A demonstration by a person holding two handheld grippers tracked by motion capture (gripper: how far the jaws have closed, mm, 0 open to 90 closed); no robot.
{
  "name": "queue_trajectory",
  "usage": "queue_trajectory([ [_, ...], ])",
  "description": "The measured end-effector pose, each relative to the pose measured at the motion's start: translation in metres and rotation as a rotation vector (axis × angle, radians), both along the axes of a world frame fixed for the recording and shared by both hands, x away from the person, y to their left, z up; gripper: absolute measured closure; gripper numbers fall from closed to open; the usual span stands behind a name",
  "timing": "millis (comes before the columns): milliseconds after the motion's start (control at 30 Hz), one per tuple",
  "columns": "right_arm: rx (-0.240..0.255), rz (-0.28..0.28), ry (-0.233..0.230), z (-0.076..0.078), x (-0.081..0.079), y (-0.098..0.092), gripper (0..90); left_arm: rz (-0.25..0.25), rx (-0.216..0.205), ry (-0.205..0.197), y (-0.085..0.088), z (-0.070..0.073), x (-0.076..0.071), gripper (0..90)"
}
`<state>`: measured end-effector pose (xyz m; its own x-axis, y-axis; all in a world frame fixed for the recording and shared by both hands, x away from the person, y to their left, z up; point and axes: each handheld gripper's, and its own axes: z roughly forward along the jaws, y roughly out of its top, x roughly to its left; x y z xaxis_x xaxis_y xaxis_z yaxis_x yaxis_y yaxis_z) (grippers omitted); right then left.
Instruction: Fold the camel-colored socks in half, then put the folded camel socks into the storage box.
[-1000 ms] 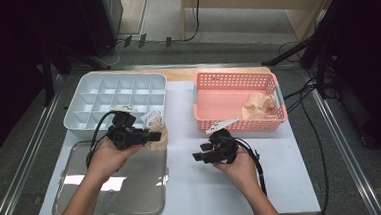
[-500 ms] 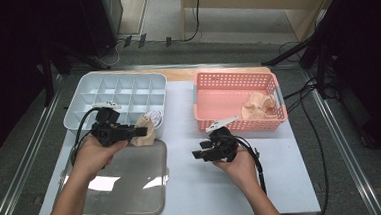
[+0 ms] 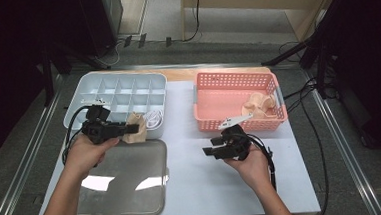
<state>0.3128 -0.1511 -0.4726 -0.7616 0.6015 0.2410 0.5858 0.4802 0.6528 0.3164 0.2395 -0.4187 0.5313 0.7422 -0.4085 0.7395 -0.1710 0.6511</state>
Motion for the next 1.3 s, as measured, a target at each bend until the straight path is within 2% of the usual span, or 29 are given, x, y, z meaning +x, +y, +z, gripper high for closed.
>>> queue_trajectory([
  [233,-0.002,0.0,0.006,-0.001,-0.004,-0.004,50.5,0.019,0.001,-0.002,0.008,0.001,0.002,70.8],
  [533,0.008,-0.02,0.011,-0.002,-0.001,-0.008,50.1,0.057,-0.006,-0.009,0.021,0.005,0.007,70.8],
  [733,0.006,-0.029,0.017,-0.003,-0.001,-0.01,50.1,0.084,0.002,-0.007,0.029,0.003,0.016,70.9],
  [967,0.006,-0.046,0.021,-0.004,-0.003,-0.014,50.0,0.11,0.014,-0.019,0.025,0.001,0.033,70.8],
  [1100,0.004,-0.058,0.022,-0.005,-0.005,-0.017,50.0,0.121,0.045,-0.015,0.018,-0.004,0.042,70.9],
  [1300,0.003,-0.078,0.025,-0.006,-0.008,-0.023,49.9,0.124,0.063,0.001,0.013,-0.015,0.054,70.8],
])
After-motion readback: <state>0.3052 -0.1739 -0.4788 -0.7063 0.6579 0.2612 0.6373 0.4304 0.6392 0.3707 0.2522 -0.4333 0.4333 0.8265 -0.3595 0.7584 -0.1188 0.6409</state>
